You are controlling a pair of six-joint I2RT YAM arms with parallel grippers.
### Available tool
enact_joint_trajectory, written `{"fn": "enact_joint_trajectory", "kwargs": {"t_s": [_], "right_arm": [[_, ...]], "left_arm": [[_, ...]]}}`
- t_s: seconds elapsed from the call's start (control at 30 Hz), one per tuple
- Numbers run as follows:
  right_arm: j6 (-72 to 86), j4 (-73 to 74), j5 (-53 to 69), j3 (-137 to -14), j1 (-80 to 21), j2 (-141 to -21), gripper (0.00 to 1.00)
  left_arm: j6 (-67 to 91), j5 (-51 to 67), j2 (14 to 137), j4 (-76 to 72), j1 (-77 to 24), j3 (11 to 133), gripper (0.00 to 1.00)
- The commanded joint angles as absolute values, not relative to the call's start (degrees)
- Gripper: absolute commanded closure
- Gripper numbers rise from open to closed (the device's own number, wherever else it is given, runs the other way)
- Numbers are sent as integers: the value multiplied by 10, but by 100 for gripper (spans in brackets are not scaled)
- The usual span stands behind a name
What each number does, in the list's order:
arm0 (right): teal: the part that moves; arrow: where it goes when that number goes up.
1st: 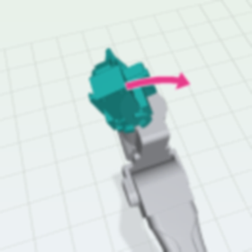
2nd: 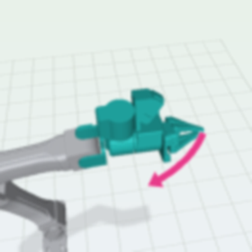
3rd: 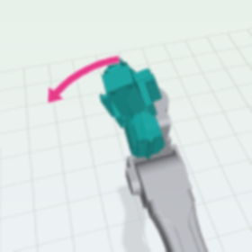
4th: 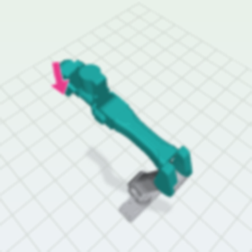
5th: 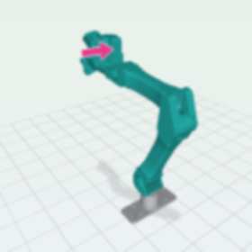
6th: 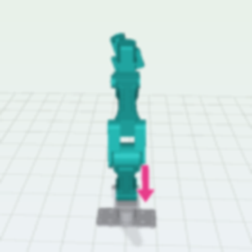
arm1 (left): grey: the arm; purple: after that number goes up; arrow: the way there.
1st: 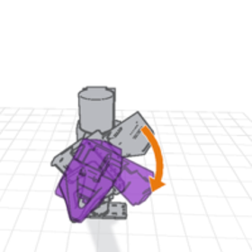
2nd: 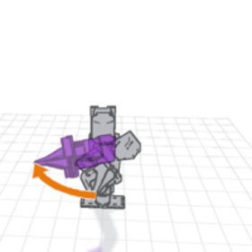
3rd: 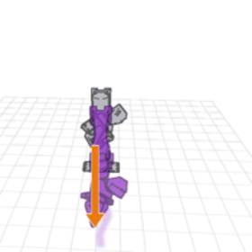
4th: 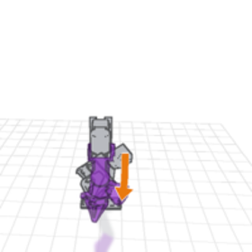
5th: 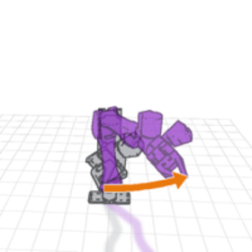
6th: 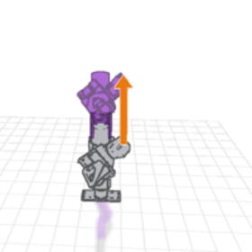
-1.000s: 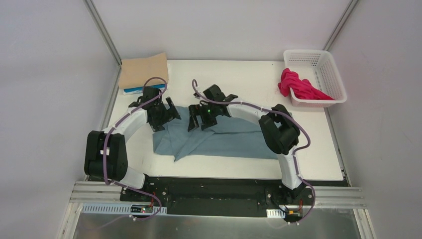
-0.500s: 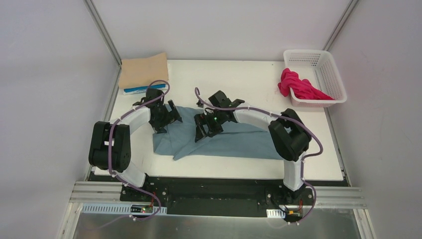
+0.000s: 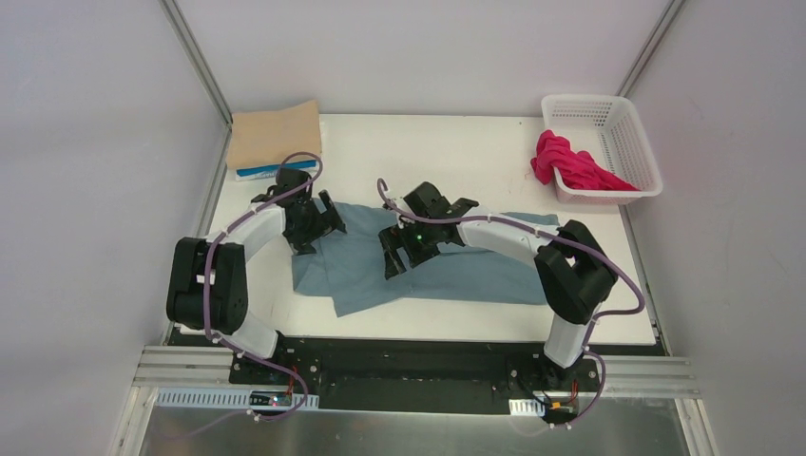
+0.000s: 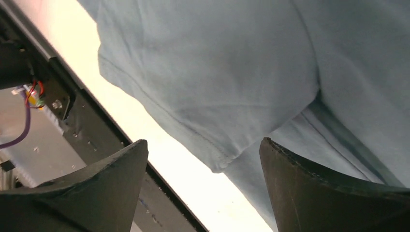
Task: Fold and stack the t-shirts
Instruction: Fold the other side of the tshirt into a rectangle
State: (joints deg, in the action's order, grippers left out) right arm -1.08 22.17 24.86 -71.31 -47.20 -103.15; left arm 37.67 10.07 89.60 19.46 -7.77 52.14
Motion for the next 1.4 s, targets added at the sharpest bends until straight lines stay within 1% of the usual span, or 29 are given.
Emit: {"fn": "enact_joint_trajectory", "kwargs": {"t_s": [0.0,0.17,0.3,0.4,0.53,0.6,0.77,0.9,1.03,1.07,1.13,1.2,1.37], "right_arm": [[-13,202,188,-710,-483,-1010,12],[-16,177,159,-649,-501,-964,13],[21,171,145,-615,-502,-939,13],[45,155,127,-582,-502,-906,13],[77,145,46,-540,-498,-849,9],[99,147,17,-524,-485,-829,7],[154,136,-20,-473,-434,-779,7],[160,136,-29,-444,-412,-749,7],[162,147,-33,-433,-396,-737,7],[164,150,-32,-431,-393,-736,7],[164,157,-33,-426,-389,-736,7],[165,161,-36,-420,-385,-736,7],[164,164,-38,-410,-377,-735,7]], "left_arm": [[372,75,826,243,-73,515,1],[387,67,721,278,-91,463,1],[429,21,643,330,-158,413,1],[467,16,615,350,-218,382,1],[503,21,607,360,-265,344,5],[509,21,614,360,-272,335,15],[518,4,638,345,-279,317,34],[526,3,666,295,-280,310,56],[526,3,700,280,-279,309,84],[528,4,702,280,-279,310,89],[525,5,699,284,-279,315,93],[525,-17,693,301,-279,325,100],[495,-68,699,371,-279,386,100]]}}
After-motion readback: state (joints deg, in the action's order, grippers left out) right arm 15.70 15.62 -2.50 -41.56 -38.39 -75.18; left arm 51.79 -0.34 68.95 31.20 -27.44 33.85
